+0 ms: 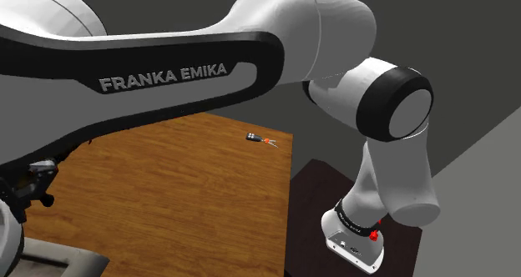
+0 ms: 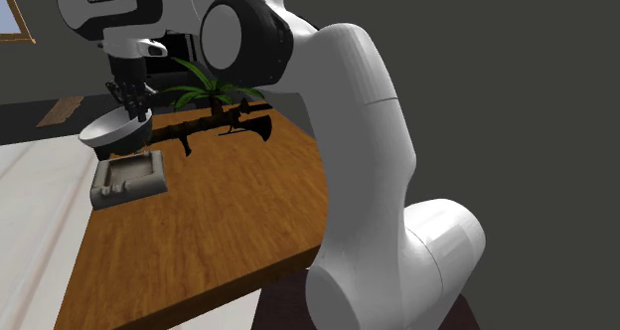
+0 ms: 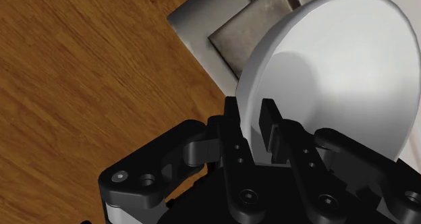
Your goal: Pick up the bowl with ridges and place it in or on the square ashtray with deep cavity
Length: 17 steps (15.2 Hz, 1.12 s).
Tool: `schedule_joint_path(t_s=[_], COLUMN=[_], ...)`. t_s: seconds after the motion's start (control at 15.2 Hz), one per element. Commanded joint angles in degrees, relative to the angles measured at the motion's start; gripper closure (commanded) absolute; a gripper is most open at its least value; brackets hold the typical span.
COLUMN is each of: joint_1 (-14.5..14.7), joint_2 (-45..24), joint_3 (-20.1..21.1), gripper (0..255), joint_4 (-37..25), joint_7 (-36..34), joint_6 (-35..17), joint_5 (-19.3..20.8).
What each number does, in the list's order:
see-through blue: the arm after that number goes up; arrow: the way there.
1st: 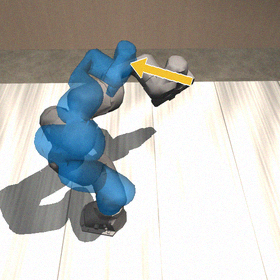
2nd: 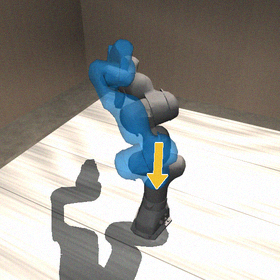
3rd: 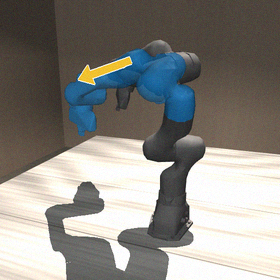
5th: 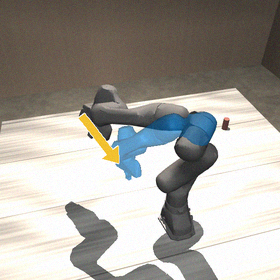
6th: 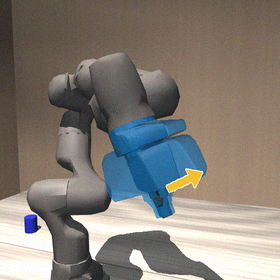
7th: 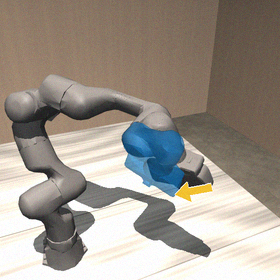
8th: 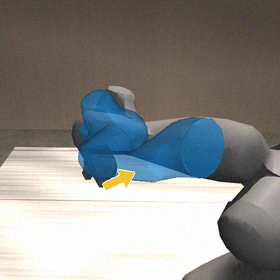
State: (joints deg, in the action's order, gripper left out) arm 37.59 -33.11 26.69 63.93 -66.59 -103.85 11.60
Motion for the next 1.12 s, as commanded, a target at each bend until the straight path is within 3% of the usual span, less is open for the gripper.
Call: schedule_joint_path(t_s=[0.0, 0.79, 1.06], joint_1=[-0.5, -1.9, -1.9], joint_2=[0.5, 0.5, 0.5], joint_3=[0.0, -0.3, -0.3], gripper=[255, 255, 255], joint_4=[2.4, 12.2, 12.2], joint_7=[0.0, -0.4, -0.4], joint_6=[-1.9, -11.6, -11.6], joint_5=[-0.1, 0.2, 0.2])
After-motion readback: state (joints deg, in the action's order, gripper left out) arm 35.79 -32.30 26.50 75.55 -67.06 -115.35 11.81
